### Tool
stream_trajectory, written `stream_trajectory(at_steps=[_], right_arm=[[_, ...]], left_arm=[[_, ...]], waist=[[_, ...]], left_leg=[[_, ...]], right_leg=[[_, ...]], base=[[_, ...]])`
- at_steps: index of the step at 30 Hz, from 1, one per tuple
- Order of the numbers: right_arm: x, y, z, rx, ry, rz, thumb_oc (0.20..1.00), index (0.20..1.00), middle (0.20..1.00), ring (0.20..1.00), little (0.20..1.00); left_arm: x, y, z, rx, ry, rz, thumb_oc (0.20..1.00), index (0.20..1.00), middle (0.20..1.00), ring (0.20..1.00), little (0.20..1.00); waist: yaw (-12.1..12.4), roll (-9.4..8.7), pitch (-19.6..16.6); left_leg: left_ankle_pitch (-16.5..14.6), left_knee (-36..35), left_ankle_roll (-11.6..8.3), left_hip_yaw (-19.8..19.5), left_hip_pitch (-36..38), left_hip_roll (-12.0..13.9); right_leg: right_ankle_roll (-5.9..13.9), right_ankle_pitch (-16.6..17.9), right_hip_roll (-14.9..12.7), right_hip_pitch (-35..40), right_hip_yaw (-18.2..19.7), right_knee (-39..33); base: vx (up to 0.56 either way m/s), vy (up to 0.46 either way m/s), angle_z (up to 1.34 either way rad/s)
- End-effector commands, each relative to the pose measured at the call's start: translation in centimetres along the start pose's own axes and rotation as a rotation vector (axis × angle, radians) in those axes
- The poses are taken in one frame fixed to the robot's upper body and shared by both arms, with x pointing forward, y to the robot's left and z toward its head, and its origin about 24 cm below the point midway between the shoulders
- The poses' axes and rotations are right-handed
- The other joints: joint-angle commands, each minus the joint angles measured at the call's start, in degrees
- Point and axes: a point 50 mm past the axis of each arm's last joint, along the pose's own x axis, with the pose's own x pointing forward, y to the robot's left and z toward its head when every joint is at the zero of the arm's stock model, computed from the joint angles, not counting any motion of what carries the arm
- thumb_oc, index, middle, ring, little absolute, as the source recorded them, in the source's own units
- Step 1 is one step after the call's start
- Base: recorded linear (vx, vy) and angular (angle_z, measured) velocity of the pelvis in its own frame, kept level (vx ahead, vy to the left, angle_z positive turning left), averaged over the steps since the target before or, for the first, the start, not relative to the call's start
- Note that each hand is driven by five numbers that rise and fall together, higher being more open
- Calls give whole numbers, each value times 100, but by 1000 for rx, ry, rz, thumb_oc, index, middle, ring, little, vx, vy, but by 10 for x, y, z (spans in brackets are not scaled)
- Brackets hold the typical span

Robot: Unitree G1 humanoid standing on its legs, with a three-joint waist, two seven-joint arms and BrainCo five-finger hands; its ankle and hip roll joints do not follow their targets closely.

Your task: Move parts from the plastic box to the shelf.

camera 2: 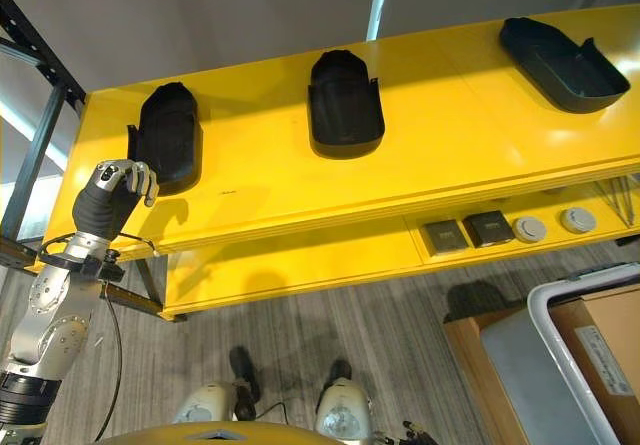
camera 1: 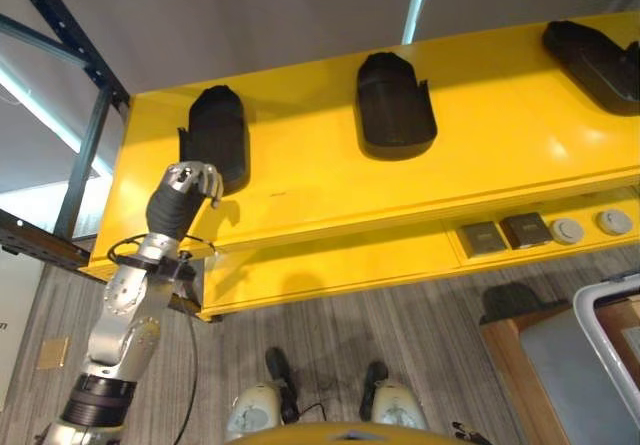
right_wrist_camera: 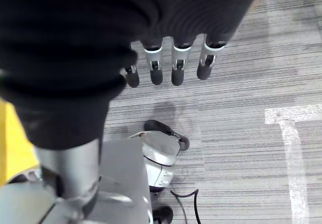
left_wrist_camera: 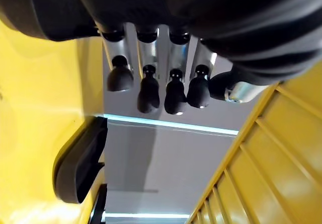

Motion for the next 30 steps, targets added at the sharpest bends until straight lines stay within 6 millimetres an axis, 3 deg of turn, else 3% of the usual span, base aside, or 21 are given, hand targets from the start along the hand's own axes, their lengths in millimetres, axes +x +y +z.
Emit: stream_trajectory(at_steps=[1, 11, 19, 30], right_arm=[[2, 12, 8, 33, -42, 15, 1000, 1000, 1000, 1000, 1000], [7, 14, 16, 16, -47, 22, 1000, 1000, 1000, 1000, 1000], [8, 13, 19, -6, -35, 34, 1000, 1000, 1000, 1000, 1000], [7, 11, 16, -16, -27, 33, 1000, 1000, 1000, 1000, 1000]], left_arm=[[11, -6, 20, 26, -74, -89, 200, 200, 200, 200, 200], [18, 2, -9, 52, 45, 49, 200, 200, 200, 200, 200], [16, 27, -38, 63, 130, 238, 200, 200, 200, 200, 200], [12, 36, -51, 67, 174, 305, 200, 200, 200, 200, 200]], waist=[[-84, -338, 68], [-148, -355, 79], [-306, -386, 42], [-395, -389, 30]], left_leg=[[-25, 229, -201, -351, -47, 213], [-33, 185, -189, -344, -15, 196], [-51, 244, -183, -252, 57, 249], [-79, 324, -178, -184, 98, 271]], right_leg=[[339, 897, -12, 861, -218, -1800], [340, 891, 24, 819, -116, -1786], [306, 860, 53, 839, -19, -1736], [291, 839, 38, 869, 24, -1682]], base=[[5, -1, 4], [2, 0, 4], [28, -2, -6], [14, 5, -2]])
